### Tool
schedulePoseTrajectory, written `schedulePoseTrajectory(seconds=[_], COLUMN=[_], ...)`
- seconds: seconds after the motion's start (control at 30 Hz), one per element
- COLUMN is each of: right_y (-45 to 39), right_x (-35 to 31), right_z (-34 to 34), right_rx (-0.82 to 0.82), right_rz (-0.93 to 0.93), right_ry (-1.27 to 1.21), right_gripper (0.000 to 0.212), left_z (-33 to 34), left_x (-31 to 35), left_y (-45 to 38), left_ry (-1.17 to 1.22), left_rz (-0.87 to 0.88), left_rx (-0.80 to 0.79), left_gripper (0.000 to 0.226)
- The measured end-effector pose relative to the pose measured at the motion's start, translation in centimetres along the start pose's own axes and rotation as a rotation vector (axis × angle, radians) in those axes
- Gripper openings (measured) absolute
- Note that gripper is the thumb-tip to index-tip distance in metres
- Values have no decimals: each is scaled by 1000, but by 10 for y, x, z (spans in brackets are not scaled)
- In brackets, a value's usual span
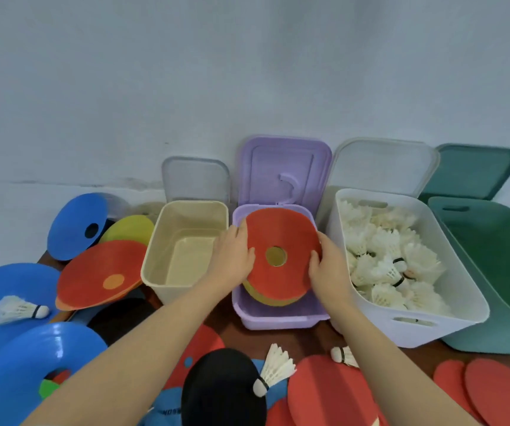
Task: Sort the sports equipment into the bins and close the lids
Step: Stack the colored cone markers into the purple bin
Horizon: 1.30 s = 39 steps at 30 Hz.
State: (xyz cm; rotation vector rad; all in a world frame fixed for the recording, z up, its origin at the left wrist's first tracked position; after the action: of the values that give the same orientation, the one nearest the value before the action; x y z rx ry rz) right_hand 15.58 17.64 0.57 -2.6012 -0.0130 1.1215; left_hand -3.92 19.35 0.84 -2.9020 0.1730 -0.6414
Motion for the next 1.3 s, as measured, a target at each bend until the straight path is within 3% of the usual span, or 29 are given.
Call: schedulePoseTrajectory(seconds=[0.23,0.4,0.53,0.8,0.97,1.17,1.3], right_y=[-20,-12,2,50,103,165,196], right_x=[42,32,3,-89,-142,-168,-163], right_z=[39,37,36,68,112,174,222], right_rx=[-202,-214,-167,-88,-97,-243,-494], right_rz=[127,57,-49,-256,-325,-206,35], right_ry=[185,195,194,161,124,65,128], right_gripper=[57,46,39,33,29,23,43], left_z=[45,25,-6,-78,-111,-128,-127], left_x=[-16,-27,-38,-93,-157,-243,-287], left_y=[-26,-15,6,70,131,206,246], left_ry=[-317,-269,-208,-288,-247,-281,-347], left_rz=[9,85,115,170,76,-91,-224], left_rx=[-263,-130,-60,18,2,-8,-115], left_gripper=[65,55,70,53,47,45,51])
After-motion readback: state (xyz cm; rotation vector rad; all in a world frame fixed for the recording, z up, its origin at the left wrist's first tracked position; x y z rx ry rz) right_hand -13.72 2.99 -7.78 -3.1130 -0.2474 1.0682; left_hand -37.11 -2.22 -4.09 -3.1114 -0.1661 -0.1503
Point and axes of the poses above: each hand's wrist, its own y-axis away from the middle knuckle, its own z-axis out of the palm, x = y × z, the point moved 5 cm from there along -y, towards the middle knuckle
